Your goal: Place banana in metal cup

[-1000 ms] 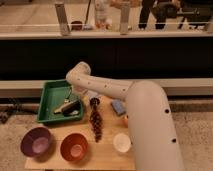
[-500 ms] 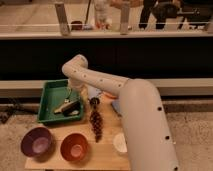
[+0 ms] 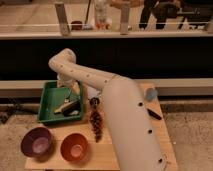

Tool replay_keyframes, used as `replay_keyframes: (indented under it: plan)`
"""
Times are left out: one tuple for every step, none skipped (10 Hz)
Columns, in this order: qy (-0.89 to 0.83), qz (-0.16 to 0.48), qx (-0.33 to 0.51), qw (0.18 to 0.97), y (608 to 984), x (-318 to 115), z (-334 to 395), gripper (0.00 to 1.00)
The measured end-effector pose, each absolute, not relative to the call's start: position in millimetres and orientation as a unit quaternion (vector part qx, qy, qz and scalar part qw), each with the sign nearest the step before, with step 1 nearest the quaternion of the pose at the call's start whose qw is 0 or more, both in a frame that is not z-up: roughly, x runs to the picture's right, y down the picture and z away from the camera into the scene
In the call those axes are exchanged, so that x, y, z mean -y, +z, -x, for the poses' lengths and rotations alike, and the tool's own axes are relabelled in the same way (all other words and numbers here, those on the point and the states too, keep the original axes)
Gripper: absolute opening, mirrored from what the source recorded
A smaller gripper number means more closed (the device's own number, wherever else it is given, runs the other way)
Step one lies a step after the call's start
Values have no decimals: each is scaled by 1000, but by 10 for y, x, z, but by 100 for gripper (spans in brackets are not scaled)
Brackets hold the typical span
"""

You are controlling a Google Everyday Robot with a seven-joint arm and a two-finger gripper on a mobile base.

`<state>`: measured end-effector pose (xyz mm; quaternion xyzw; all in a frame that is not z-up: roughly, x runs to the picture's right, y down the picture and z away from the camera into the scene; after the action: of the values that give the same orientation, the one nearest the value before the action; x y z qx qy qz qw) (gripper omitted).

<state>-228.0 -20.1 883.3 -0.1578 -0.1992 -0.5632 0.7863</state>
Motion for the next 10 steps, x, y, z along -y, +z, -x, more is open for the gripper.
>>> replay_keyframes:
  plan:
    - [-605, 138, 210, 756, 8842, 190, 2340, 80]
    - [-643, 123, 220, 723, 8838, 142, 2407, 80]
    - [-680, 109, 234, 686, 8861, 46, 2478, 80]
    - [-705, 94, 248, 658, 8876, -20, 2496, 80]
    - [-725, 77, 264, 632, 8900, -76, 2491, 80]
    - [-747, 55, 286, 598, 8954, -138, 2471, 80]
    - [-754, 47, 302, 581, 8991, -191, 2496, 80]
    - [-759, 48, 309, 571, 9040, -220, 2485, 80]
    - [-762, 54, 314, 563, 9102, -264, 2498, 80]
    - [-764, 59, 318, 558, 9151, -297, 2502, 80]
